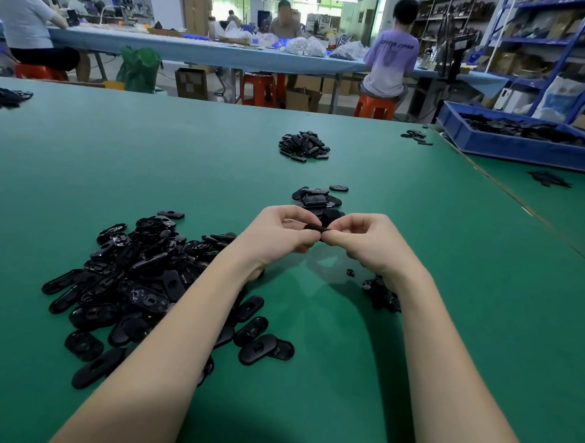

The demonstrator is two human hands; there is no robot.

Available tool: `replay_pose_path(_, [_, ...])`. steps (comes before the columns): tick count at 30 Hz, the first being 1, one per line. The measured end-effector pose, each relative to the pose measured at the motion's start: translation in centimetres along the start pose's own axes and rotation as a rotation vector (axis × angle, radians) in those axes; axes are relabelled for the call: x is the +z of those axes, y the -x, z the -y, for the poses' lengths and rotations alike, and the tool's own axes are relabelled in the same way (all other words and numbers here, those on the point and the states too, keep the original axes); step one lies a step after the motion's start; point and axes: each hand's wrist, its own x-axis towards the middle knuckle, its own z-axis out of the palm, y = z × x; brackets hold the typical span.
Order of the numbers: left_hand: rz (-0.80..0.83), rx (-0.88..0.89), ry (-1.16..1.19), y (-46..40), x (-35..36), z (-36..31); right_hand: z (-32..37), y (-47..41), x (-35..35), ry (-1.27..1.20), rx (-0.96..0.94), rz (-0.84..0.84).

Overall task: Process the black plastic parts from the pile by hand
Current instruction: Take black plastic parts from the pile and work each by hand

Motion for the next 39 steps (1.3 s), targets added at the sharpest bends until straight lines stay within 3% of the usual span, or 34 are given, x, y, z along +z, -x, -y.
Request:
replay_pose_path(29, [-0.069, -0.066, -0.020, 0.1, 0.9, 0.4, -0.6, -0.2, 1.0, 0.032, 0.025, -0.081])
replay_pose_path(34, [-0.064, 0.051, -0.085, 0.0, 0.1, 0.7, -0.6, -0.1, 0.7, -0.042, 0.007, -0.068])
replay_pose_path(39, [-0.037, 0.209, -0.341, -0.1, -0.6, 0.9, -0.7, 0.2, 0.0, -0.150, 0.088, -0.025])
